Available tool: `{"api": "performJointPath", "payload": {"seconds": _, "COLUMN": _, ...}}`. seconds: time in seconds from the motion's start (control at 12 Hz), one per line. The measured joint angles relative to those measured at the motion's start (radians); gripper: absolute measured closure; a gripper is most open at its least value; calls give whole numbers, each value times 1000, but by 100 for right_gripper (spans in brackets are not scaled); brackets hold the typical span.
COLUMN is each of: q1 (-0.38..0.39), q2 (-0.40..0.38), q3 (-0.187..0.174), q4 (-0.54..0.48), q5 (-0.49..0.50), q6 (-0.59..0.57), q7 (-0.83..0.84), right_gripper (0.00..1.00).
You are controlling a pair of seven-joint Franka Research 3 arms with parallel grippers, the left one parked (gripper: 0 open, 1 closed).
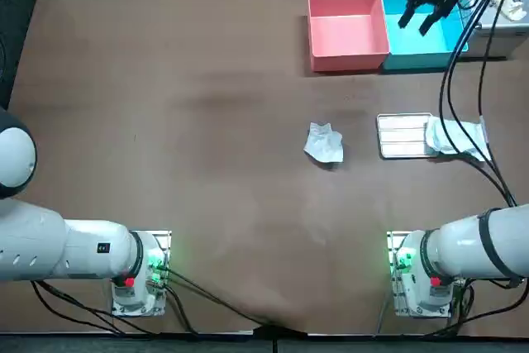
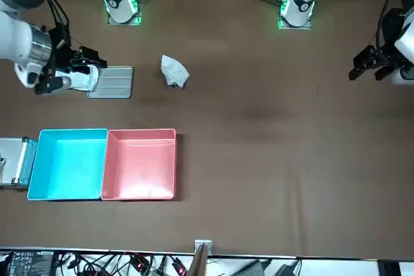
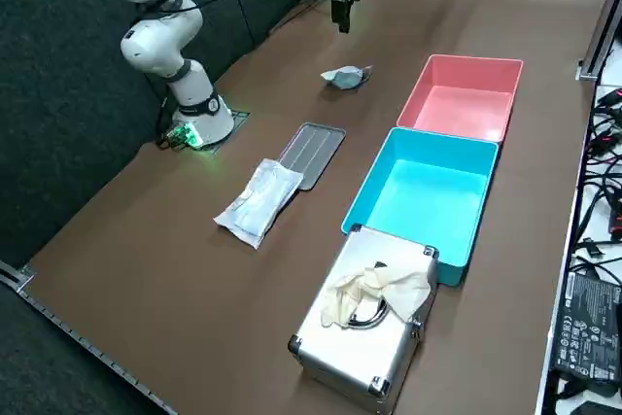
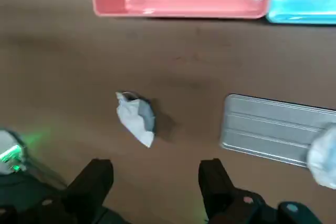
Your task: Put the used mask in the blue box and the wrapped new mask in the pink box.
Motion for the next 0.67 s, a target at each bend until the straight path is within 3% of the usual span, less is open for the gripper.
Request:
{"api": "performJointPath", "payload": {"seconds": 0.25, "q1": 30, "q2": 0, "q3": 0, "q4": -99, "q5": 52, "q6": 95, "q7": -39, "right_gripper": 0}}
{"api": "performJointPath", "payload": {"seconds": 0.67, "q1": 162, "q2": 0, "q3": 6, "q4": -305, "q5": 111, "q6": 284, "q7": -40, "right_gripper": 0}}
